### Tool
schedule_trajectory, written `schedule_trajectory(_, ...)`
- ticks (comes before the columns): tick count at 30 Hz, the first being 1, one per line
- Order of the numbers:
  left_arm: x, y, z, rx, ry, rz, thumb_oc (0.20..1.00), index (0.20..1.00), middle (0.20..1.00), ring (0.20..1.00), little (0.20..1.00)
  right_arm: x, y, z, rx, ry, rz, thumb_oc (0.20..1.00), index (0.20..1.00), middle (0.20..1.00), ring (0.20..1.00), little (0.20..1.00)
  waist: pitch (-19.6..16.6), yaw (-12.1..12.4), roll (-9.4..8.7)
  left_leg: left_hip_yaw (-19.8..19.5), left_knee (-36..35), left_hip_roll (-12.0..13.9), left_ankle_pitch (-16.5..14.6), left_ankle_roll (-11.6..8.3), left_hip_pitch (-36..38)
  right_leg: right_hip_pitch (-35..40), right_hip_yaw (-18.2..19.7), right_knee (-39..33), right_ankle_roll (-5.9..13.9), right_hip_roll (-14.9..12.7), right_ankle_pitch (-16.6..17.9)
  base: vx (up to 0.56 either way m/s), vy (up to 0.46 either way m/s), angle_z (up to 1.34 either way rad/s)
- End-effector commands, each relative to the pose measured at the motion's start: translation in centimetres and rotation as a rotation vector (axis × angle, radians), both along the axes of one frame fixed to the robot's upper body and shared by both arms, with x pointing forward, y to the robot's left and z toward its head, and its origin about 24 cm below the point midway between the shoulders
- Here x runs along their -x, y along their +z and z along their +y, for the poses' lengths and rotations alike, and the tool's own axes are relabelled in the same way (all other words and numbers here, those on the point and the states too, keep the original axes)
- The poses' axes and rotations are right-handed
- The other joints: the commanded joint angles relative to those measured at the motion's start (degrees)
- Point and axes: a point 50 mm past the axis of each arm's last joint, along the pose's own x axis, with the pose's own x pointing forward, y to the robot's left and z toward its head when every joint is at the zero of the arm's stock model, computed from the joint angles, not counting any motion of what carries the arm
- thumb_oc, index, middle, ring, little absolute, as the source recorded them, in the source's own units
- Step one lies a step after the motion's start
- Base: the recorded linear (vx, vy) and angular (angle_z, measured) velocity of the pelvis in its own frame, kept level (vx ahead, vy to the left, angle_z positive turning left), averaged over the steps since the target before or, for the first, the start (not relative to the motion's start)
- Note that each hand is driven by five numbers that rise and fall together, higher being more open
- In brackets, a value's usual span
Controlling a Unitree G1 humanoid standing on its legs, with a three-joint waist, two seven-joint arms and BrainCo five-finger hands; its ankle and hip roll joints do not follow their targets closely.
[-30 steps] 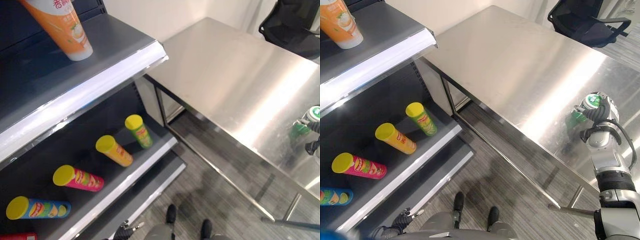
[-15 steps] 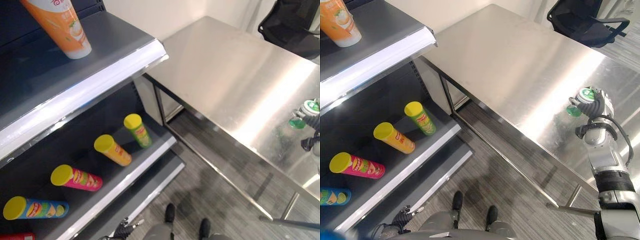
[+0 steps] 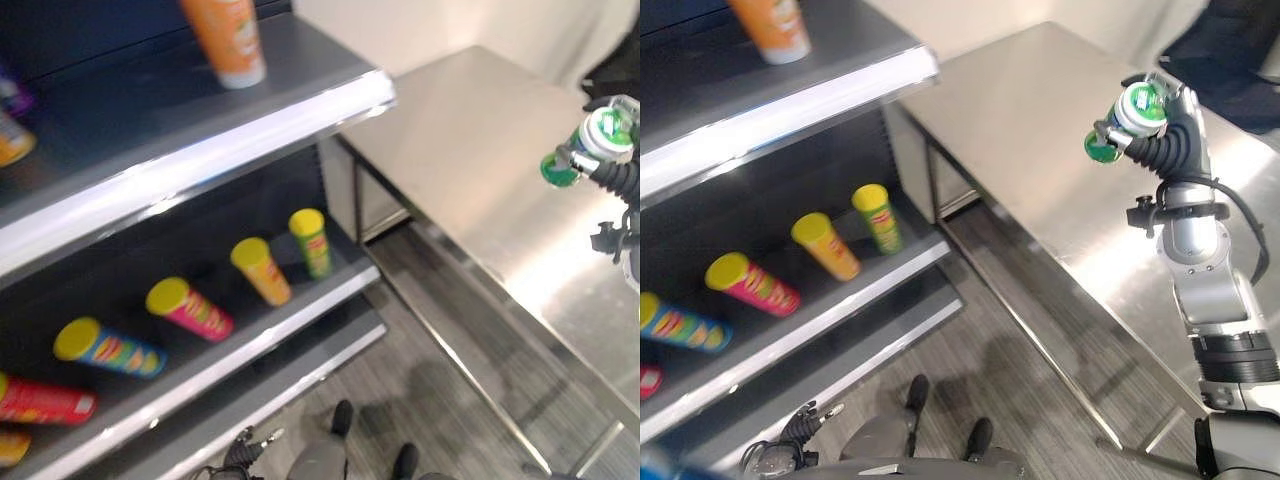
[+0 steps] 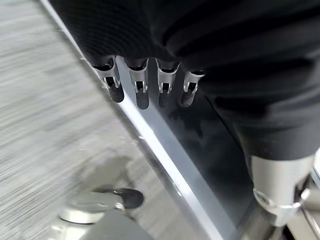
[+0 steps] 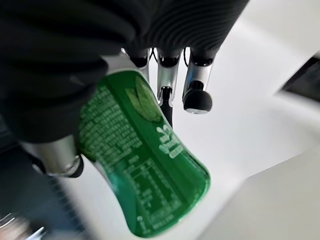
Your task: Put the goods on the table back onto the shelves and tidy them up.
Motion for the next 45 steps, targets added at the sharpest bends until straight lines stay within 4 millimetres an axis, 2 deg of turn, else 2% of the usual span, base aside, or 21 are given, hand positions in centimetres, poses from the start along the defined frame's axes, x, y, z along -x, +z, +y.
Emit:
schedule_trajectory(1,-0.9,0.3,0.4,-0.006,-0.025,-0.024,1.0,1.0,1.0,1.0,1.0,1.5,2.8,1.3,0.072,0.083,-0.123,0.2,0.2,0.2,0.2,0.2,-2.64,-0.39,-1.07,4.5,3.79,9.79,0.78,-1.65,1.68,-1.11,-1.82,1.14,4.14,-4.64,-3.94,-0.08,0.069,0.87)
schedule_trajectory(2,-0.8,0.4,0.6,-0.008,-0.008,-0.029,1.0,1.0,1.0,1.0,1.0,1.6,3.0,1.3,0.086,0.076,-0.126,0.2,0.2,0.2,0.2,0.2,-3.01,-0.62,-1.2,4.7,4.36,11.3,-0.38,-2.37,3.34,-0.9,-2.0,1.17,4.33,-5.04,-4.62,-0.08,0.062,0.9)
schedule_trajectory(3,-0.8,0.4,0.6,-0.007,-0.009,-0.03,1.0,1.0,1.0,1.0,1.0,1.6,3.0,1.2,0.087,0.074,-0.126,0.2,0.2,0.2,0.2,0.2,-2.72,-0.62,-1.07,4.9,4.65,11.12,0.42,-1.91,2.76,-1.31,-2.95,1.32,4.16,-5.3,-3.57,-0.05,0.091,0.97)
schedule_trajectory(4,-0.6,0.3,0.8,-0.006,0.008,-0.026,1.0,1.0,1.0,1.0,1.0,1.7,3.1,1.2,0.095,0.07,-0.128,0.2,0.2,0.2,0.2,0.2,-3.55,-1.37,-0.88,6.04,6.08,13.91,-0.46,-2.87,6.03,-1.32,-3.9,1.78,4.39,-6.03,-3.97,-0.12,0.141,0.95)
schedule_trajectory(5,-0.5,0.3,0.8,-0.008,0.012,-0.021,1.0,1.0,1.0,1.0,1.0,1.7,3.2,1.2,0.096,0.068,-0.129,0.2,0.2,0.2,0.2,0.2,-4.0,-1.74,-0.73,6.88,6.59,14.74,-0.33,-3.13,7.22,-1.72,-4.67,2.09,4.58,-6.54,-3.55,-0.09,0.185,0.43)
schedule_trajectory(8,0.1,0.2,1.1,-0.01,0.017,-0.004,1.0,1.0,1.0,1.0,1.0,1.9,3.4,0.9,0.099,0.051,-0.134,0.2,0.2,0.2,0.2,0.2,-5.67,-2.7,0.08,9.15,7.86,15.59,-1.67,-3.7,10.87,-3.26,-7.35,3.64,5.06,-8.52,-2.53,-0.1,0.192,0.51)
schedule_trajectory(9,0.3,0.1,1.1,-0.01,0.016,0.008,1.0,1.0,1.0,1.0,1.0,2.0,3.5,0.7,0.104,0.036,-0.136,0.2,0.2,0.2,0.2,0.2,-6.33,-3.19,0.43,10.07,7.0,15.1,-3.25,-3.39,12.1,-3.76,-8.22,4.21,5.32,-9.01,-2.2,-0.08,0.317,1.13)
schedule_trajectory(10,0.5,0.1,1.2,-0.017,0.002,0.021,1.0,1.0,1.0,1.0,1.0,2.5,3.8,0.3,0.109,0.009,-0.153,0.2,0.2,0.2,0.2,0.2,-7.07,-3.94,0.8,12.83,5.37,13.8,-5.42,-1.95,12.25,-4.14,-9.98,5.59,6.11,-11.27,-0.63,-0.05,0.349,1.04)
schedule_trajectory(12,1.0,-0.2,1.3,-0.032,-0.031,0.059,1.0,1.0,1.0,1.0,1.0,2.7,3.7,-0.2,0.102,-0.03,-0.165,0.2,0.2,0.2,0.2,0.2,-8.03,-3.85,0.99,13.99,2.81,11.38,-7.05,-0.62,12.89,-3.93,-10.87,6.9,7.52,-13.72,1.19,-0.03,0.387,0.94)
schedule_trajectory(13,1.0,-0.2,1.3,-0.033,-0.034,0.059,1.0,1.0,1.0,1.0,1.0,2.8,3.7,-0.2,0.101,-0.032,-0.165,0.2,0.2,0.2,0.2,0.2,-8.02,-3.81,0.83,13.99,2.57,11.12,-6.96,-0.45,13.02,-3.92,-10.88,7.02,7.72,-14.0,1.28,-0.04,0.386,0.75)
schedule_trajectory(14,1.0,-0.2,1.5,-0.048,-0.057,0.075,1.0,1.0,1.0,1.0,1.0,3.0,3.9,-0.3,0.096,-0.042,-0.182,0.2,0.2,0.2,0.2,0.2,-8.43,-3.66,0.83,13.8,0.67,9.26,-7.75,0.51,13.38,-3.9,-11.43,7.63,8.75,-15.86,2.49,-0.02,0.208,0.33)
schedule_trajectory(16,1.0,-0.2,1.6,-0.056,-0.069,0.084,1.0,1.0,1.0,1.0,1.0,3.0,3.8,-0.3,0.093,-0.043,-0.185,0.2,0.2,0.2,0.2,0.2,-8.44,-3.55,0.48,13.48,0.3,7.87,-8.63,1.24,13.36,-4.09,-11.49,8.12,9.57,-17.23,3.44,-0.04,0.241,0.05)
schedule_trajectory(22,0.9,0.2,2.6,-0.101,-0.089,0.083,1.0,1.0,1.0,1.0,1.0,3.4,4.1,-0.6,0.126,-0.103,-0.219,0.2,0.2,0.2,0.2,0.2,-8.06,-3.63,-1.99,12.17,0.14,0.13,-12.14,5.61,12.82,-5.08,-9.22,9.0,13.48,-23.63,8.47,-0.04,0.292,0.14)
schedule_trajectory(23,0.8,0.3,2.7,-0.105,-0.091,0.081,1.0,1.0,1.0,1.0,1.0,3.6,4.0,-0.8,0.118,-0.117,-0.224,0.2,0.2,0.2,0.2,0.2,-8.03,-3.83,-2.2,12.05,0.09,-0.24,-12.28,5.89,12.6,-5.34,-8.94,9.29,13.61,-23.94,8.57,-0.05,0.219,0.03)
schedule_trajectory(25,0.7,0.4,2.9,-0.112,-0.094,0.078,1.0,1.0,1.0,1.0,1.0,3.8,3.8,-1.1,0.115,-0.135,-0.225,0.2,0.2,0.2,0.2,0.2,-8.0,-3.94,-2.39,11.94,0.07,-0.56,-12.31,6.14,12.56,-5.49,-8.73,9.86,13.71,-24.3,8.78,-0.02,0.069,0.01)
schedule_trajectory(27,0.2,0.7,3.3,-0.13,-0.098,0.066,1.0,1.0,1.0,1.0,1.0,4.1,2.9,-1.9,0.113,-0.182,-0.196,0.2,0.2,0.2,0.2,0.2,-7.39,-4.92,-2.6,11.57,0.0,-0.65,-12.25,6.36,12.56,-6.28,-6.33,11.79,13.72,-24.09,8.3,-0.03,0.05,-0.03)
schedule_trajectory(30,-0.9,1.2,3.6,-0.144,-0.117,0.03,1.0,1.0,1.0,1.0,1.0,4.9,1.7,-3.3,0.122,-0.249,-0.139,0.2,0.2,0.2,0.2,0.2,-6.1,-7.64,-2.95,10.62,0.09,-0.73,-10.91,6.66,11.88,-9.84,6.4,13.31,11.94,-19.17,5.25,-0.09,0.003,0.23)
schedule_trajectory(32,-0.6,1.2,3.9,-0.153,-0.103,0.035,1.0,1.0,1.0,1.0,1.0,5.6,0.6,-4.3,0.093,-0.288,-0.109,0.2,0.2,0.2,0.2,0.2,-6.04,-8.73,-3.77,9.98,1.22,-0.81,-10.55,6.63,11.45,-8.6,11.05,8.87,11.99,-17.18,5.05,0.01,-0.085,0.27)
schedule_trajectory(34,0.2,0.9,3.7,-0.137,-0.085,0.05,1.0,1.0,1.0,1.0,1.0,6.1,0.1,-4.7,0.062,-0.286,-0.09,0.2,0.2,0.2,0.2,0.2,-7.24,-8.78,-3.97,10.7,1.92,0.01,-10.56,6.39,11.3,-7.59,11.31,6.25,12.27,-16.26,5.7,0.08,-0.125,-0.28)
schedule_trajectory(37,0.4,0.8,3.6,-0.13,-0.093,0.059,1.0,1.0,1.0,1.0,1.0,6.4,0.0,-4.8,0.041,-0.27,-0.087,0.2,0.2,0.2,0.2,0.2,-7.62,-9.02,-4.05,10.43,1.91,0.56,-10.44,6.12,11.45,-7.32,11.35,5.98,11.89,-15.65,5.32,0.04,-0.066,-0.23)
schedule_trajectory(45,-0.2,0.6,2.3,-0.106,-0.145,0.05,1.0,1.0,1.0,1.0,1.0,7.1,2.7,-3.8,0.039,-0.2,-0.227,0.2,0.2,0.2,0.2,0.2,-8.85,-9.37,-4.42,9.44,1.27,2.61,-9.9,4.89,12.42,-5.31,9.35,5.06,10.79,-13.79,3.96,0.04,-0.069,0.05)
